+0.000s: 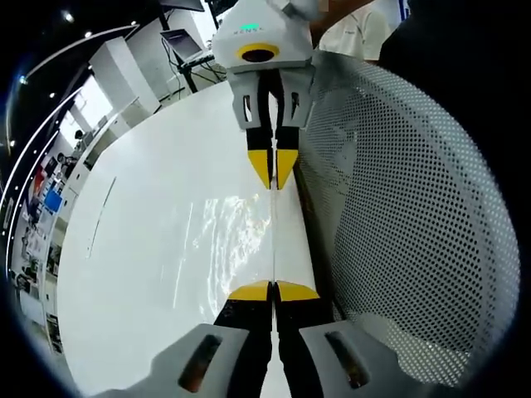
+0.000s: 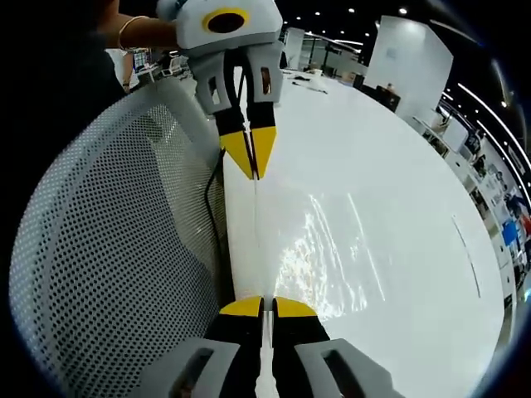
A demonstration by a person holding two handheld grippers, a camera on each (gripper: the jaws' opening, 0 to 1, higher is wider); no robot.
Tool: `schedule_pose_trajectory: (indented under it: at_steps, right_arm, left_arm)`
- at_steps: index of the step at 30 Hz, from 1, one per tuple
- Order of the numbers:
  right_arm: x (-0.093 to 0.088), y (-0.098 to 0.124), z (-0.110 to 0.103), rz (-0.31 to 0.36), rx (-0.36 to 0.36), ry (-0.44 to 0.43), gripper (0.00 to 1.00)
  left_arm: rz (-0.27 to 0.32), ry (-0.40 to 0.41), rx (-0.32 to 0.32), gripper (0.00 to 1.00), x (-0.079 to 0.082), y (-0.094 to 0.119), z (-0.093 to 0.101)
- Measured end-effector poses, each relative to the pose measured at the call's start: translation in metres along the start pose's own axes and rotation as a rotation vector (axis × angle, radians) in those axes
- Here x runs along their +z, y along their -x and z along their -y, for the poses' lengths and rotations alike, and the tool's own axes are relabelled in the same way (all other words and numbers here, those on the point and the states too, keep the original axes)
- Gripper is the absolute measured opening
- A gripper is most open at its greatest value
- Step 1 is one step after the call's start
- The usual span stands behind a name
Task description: Open the resealable bag by pulling the two sides of the seal apart until the entire bag opening is separated and visibly accessible.
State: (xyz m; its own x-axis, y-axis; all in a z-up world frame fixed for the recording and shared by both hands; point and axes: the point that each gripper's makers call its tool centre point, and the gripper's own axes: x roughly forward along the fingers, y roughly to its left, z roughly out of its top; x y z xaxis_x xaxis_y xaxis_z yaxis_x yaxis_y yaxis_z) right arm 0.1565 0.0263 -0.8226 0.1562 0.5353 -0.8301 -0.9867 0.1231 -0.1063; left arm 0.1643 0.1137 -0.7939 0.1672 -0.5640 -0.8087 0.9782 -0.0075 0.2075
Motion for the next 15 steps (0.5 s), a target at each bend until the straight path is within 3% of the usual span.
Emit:
schedule_pose_trajectory:
  at_steps: [15]
  right_arm:
    - [-0.0096, 0.0052, 0.0010, -0.007, -0.012, -0.026, 0.00]
  left_arm:
    - [0.000, 0.008, -0.002, 0.00, 0.0009, -0.0012, 0.0012]
